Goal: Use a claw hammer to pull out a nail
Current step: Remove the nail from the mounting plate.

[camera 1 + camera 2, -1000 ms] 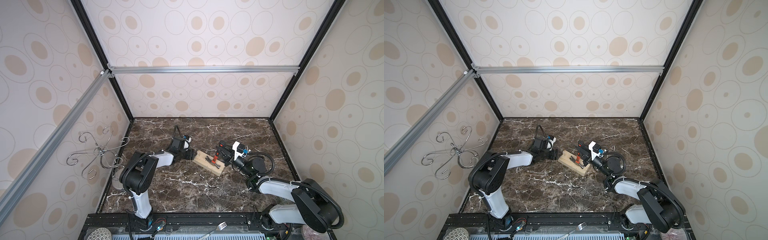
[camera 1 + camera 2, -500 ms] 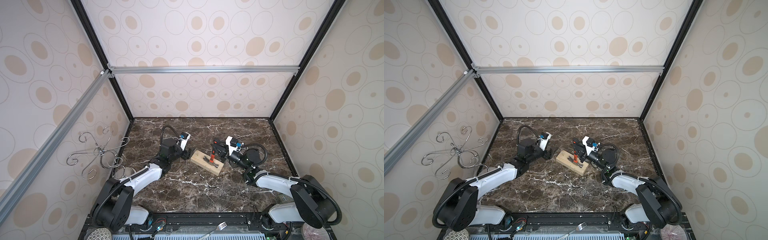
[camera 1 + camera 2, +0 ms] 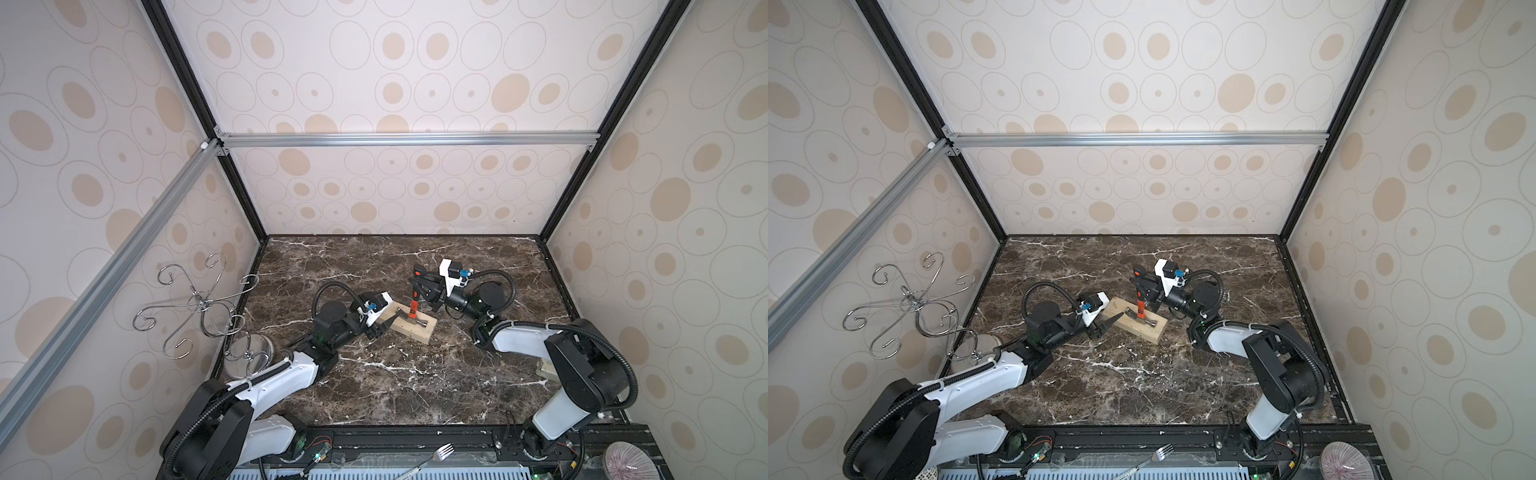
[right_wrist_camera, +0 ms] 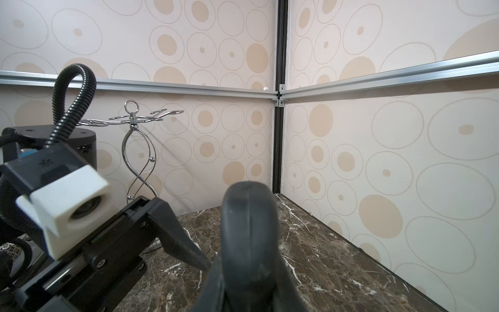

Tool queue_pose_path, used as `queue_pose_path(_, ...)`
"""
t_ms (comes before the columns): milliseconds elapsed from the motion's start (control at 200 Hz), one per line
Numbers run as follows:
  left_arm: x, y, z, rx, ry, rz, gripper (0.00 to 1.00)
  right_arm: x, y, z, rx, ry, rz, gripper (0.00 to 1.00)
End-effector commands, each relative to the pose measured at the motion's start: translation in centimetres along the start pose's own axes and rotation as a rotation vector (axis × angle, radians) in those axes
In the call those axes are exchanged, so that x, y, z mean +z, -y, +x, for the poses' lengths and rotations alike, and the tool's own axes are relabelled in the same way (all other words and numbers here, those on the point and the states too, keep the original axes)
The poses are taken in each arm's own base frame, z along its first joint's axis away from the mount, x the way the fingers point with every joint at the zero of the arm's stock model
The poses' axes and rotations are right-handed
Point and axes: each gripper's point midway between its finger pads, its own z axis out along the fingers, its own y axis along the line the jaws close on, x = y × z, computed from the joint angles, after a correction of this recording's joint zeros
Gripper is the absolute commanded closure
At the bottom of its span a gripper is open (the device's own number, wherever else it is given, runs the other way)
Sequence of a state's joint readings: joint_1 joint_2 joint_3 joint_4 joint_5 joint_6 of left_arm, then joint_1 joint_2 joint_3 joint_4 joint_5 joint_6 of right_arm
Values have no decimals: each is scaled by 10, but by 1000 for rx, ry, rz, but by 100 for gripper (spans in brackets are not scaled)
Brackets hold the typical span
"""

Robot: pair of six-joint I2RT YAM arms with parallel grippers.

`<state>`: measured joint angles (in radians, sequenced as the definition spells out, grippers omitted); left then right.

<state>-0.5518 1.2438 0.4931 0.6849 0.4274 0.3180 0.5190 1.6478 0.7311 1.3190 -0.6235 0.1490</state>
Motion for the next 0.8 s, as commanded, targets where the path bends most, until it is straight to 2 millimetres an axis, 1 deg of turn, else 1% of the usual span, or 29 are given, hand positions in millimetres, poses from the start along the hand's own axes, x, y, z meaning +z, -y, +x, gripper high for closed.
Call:
queue_pose_path(0,16,4,-20,72,77,65,33,7,-3,-21,-43,63,-47,100)
queue_pose_path(100,31,7,-19,67,85,115,37,10,-2,-20,-41,44,-55,100)
queue_pose_path(200,44,9,-17,84,89,153,38,12,-2,-16,-38,15,-60,100)
queue_pose_path(260,47,11,-20,90,104,177,39,13,-1,-15,-38,6,-59,100)
queue_pose_path(440,60,11,-20,83,109,205,42,16,3,-13,-35,-4,-47,100)
queue_pose_path(525,65,8,-19,64,110,199,44,17,5,-13,-35,-1,-44,100)
queue_pose_path(700,71,5,-20,52,117,190,48,20,7,-11,-33,-6,-43,100)
queue_pose_path(790,75,-2,-19,12,105,159,47,20,9,-10,-30,-19,-21,100)
